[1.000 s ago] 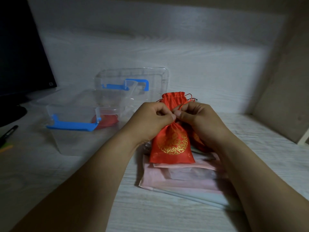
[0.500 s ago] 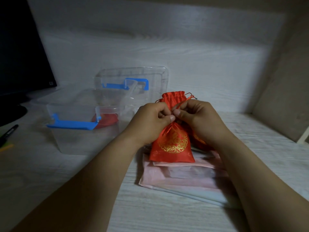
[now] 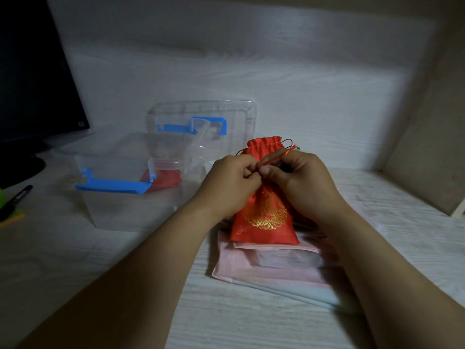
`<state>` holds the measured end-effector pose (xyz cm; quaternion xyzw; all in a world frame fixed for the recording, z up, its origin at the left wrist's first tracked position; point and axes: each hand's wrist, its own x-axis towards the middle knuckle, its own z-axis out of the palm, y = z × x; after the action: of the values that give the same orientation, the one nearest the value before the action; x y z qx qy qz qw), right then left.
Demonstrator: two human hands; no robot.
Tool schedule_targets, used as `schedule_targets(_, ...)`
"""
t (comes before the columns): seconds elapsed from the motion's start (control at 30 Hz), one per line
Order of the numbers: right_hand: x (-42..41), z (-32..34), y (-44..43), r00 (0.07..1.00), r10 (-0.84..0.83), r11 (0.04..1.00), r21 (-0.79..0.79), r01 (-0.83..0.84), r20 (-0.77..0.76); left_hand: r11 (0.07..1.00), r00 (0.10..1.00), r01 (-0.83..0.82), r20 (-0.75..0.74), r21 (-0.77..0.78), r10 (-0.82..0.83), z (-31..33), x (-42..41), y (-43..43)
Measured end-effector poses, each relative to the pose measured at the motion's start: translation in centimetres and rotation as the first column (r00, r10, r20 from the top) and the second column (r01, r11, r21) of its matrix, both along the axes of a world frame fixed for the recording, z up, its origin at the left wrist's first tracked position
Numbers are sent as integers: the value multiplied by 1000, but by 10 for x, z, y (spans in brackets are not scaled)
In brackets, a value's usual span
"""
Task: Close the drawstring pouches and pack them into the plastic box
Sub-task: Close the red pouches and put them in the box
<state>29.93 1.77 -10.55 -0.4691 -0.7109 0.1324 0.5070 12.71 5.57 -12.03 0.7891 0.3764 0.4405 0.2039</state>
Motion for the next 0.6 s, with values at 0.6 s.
schedule_targets(0.6,9,-4,12,905,-48,995,-95,8,-423,980,985,154,102,-124,-141,1,-3,-1)
